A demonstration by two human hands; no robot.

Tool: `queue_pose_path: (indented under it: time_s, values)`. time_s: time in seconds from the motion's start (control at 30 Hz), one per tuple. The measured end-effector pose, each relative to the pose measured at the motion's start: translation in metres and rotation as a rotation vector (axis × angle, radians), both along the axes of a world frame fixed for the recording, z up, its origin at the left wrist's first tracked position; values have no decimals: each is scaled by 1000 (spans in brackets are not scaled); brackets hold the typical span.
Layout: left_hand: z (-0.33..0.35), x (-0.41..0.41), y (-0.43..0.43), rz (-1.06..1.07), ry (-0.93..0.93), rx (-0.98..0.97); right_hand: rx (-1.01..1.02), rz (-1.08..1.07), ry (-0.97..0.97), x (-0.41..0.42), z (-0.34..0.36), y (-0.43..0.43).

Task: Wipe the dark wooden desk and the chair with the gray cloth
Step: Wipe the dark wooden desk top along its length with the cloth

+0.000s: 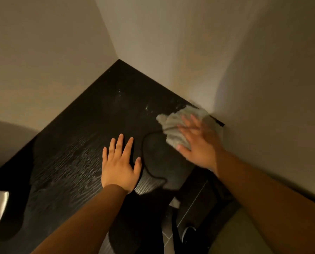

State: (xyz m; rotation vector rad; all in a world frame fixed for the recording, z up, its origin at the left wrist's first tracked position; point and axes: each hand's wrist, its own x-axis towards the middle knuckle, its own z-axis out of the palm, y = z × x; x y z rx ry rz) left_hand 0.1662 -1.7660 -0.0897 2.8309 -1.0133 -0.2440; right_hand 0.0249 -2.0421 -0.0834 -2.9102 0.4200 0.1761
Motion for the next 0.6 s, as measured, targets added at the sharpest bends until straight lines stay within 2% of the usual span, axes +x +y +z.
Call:
queue_pose_path:
  time_s: [0.1,0.23,0.4,0.5,0.6]
  values:
    - [-1,0,0,-4,-5,-8,23,-129,73,11,1,-34]
    - [1,-1,1,-2,8,-3,86,-273,21,-1,2,7]
    - [0,2,0,-4,1,-1,36,-201,26,-24,5,25]
    - [0,1,-2,4,3,-10,53,-262,46,10,4,3]
    - [0,0,-2,5,-5,-15,33,-234,33,38,3,-8]
